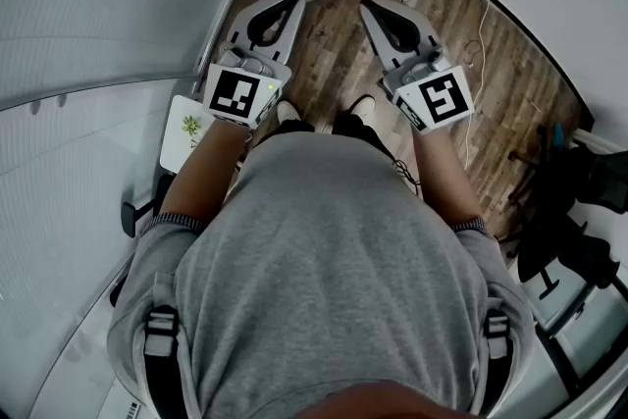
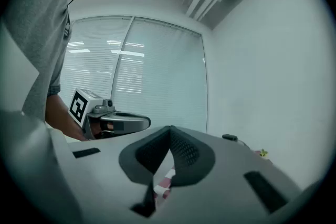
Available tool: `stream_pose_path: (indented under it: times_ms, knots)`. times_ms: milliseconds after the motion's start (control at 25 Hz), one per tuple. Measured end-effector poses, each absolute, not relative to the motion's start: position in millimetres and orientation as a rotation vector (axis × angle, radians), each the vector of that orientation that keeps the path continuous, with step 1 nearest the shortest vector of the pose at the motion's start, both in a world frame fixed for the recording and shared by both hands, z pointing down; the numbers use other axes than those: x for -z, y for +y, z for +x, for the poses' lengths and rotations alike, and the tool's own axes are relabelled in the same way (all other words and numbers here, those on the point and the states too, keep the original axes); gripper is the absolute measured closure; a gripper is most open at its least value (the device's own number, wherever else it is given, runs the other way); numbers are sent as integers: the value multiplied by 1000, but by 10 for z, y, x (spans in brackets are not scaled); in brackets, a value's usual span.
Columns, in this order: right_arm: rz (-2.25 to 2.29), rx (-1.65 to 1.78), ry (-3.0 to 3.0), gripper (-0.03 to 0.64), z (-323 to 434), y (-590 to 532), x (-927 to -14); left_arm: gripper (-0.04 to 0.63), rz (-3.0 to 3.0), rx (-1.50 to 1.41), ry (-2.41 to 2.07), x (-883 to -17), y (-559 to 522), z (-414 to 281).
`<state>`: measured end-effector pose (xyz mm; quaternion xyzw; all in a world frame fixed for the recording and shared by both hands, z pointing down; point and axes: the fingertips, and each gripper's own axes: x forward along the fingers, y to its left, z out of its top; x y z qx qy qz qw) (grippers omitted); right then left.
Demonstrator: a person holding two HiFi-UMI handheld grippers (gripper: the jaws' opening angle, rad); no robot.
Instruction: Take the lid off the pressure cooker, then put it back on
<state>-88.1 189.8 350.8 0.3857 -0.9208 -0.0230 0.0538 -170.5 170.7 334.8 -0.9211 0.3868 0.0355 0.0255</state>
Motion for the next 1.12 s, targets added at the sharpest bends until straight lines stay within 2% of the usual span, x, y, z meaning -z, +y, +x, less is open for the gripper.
stream_pose_path:
  times_ms: [960,1000,1120]
  knots:
    - [1203,15,-2824,600,-524,2004,-3539,574,-2830,-91,1184,-3385,1913,-1523]
    - [1199,5,-2824,565,-512,1993,-3549,562,-2834,-93,1179,-3387,1909,-1507]
    - [1175,-39,-2822,399,-474,1942,-3600,477,-2855,-105,1148,-3360,1887,-1446]
